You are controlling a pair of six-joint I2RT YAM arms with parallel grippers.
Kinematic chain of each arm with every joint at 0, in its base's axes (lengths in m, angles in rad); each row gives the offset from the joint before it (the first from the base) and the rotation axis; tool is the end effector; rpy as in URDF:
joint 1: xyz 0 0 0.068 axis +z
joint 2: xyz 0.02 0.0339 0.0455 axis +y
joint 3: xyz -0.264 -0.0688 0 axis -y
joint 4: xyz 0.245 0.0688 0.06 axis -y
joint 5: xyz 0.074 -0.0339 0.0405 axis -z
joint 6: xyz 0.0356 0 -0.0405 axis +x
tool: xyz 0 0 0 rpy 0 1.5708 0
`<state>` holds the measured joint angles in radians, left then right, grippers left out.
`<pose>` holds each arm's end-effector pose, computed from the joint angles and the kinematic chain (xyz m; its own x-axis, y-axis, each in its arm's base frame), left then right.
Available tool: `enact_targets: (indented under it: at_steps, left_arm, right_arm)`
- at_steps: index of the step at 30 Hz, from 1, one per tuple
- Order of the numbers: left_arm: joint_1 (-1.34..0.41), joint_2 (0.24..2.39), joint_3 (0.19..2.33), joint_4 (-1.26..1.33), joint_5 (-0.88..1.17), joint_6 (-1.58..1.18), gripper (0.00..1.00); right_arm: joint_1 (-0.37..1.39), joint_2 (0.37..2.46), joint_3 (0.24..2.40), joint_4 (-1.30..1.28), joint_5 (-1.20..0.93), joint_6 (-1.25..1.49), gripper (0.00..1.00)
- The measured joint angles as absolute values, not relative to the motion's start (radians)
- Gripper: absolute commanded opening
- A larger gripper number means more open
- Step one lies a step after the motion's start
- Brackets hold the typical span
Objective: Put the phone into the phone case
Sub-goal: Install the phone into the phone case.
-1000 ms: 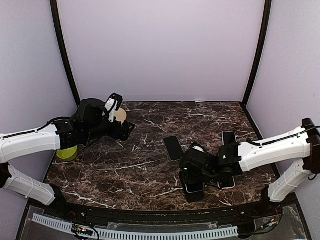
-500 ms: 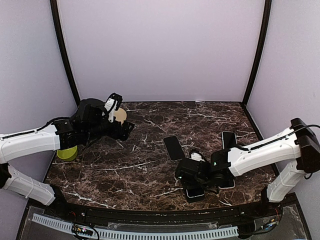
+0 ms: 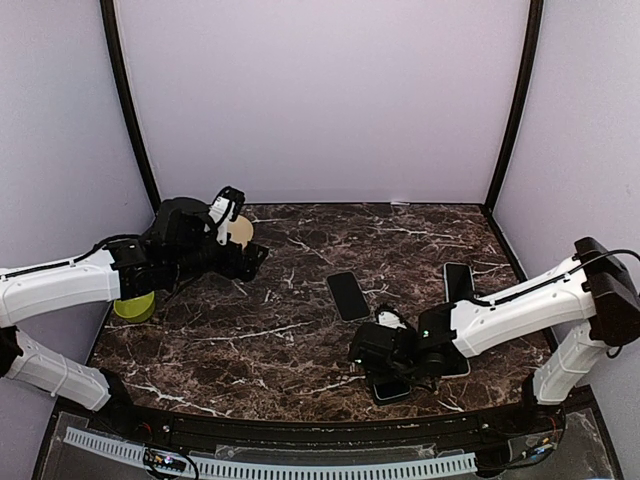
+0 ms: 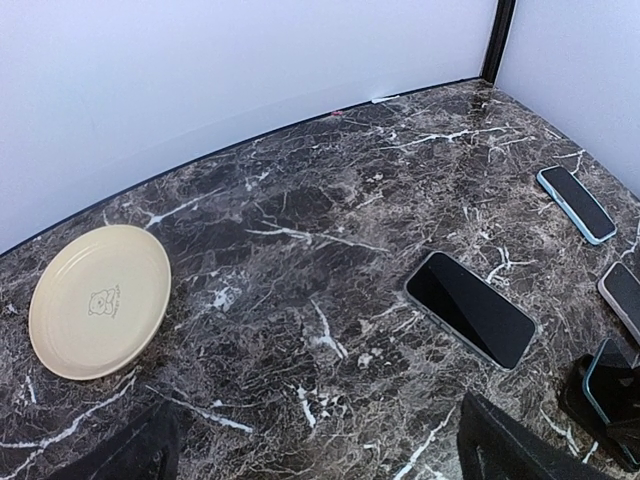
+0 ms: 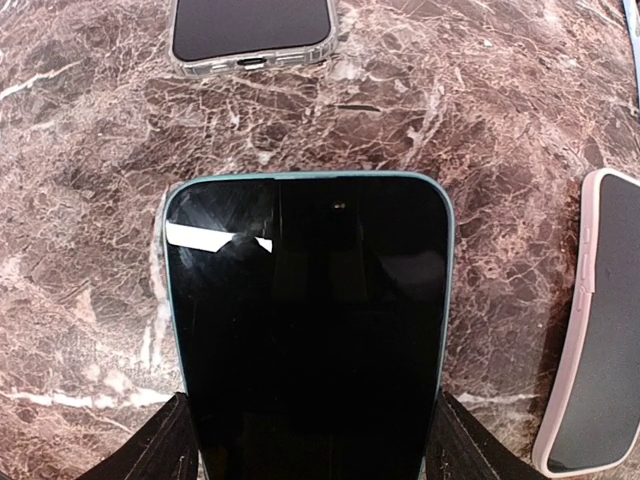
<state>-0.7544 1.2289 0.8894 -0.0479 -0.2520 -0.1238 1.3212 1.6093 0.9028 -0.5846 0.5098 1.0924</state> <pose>0.2122 -0.1873 0.2962 -0.3343 0.1501 -0.9304 0.4572 0.8891 -0.0209 0.0871 0.2714 0.1629 -0.8306 -0.1215 -0.5435 -0.1633 0.9861 0.0291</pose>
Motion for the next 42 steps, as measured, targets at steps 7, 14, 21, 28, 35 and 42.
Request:
enact_targets:
  at_steps: [7, 14, 21, 28, 35, 42]
  left_arm:
    - [-0.754, 1.229, 0.887, -0.045, -0.256, -0.115, 0.99]
    - [-0.754, 1.230, 0.881, -0.035, -0.298, -0.087, 0.99]
    - [-0.755, 1.230, 0.880, -0.031, -0.315, -0.069, 0.99]
    - [-0.755, 1.224, 0.868, -0.023, -0.319, -0.059, 0.99]
    - [-0.755, 1.224, 0.867, -0.023, -0.327, -0.052, 0.99]
    - [-0.754, 1.224, 0.867, -0.023, -0.330, -0.047, 0.99]
  right_arm:
    - [1.322, 1.652, 0.933, -0.608, 0.517, 1.092, 0.00]
    - [1.322, 1.657, 0.938, -0.624, 0.517, 1.136, 0.00]
    - [1.322, 1.679, 0.957, -0.642, 0.517, 1.144, 0.00]
    - [1.322, 1.700, 0.979, -0.668, 0.517, 1.155, 0.00]
    - [1.322, 1.701, 0.980, -0.667, 0.512, 1.144, 0.00]
    - [1.322, 1.701, 0.979, -0.652, 0.482, 1.079, 0.00]
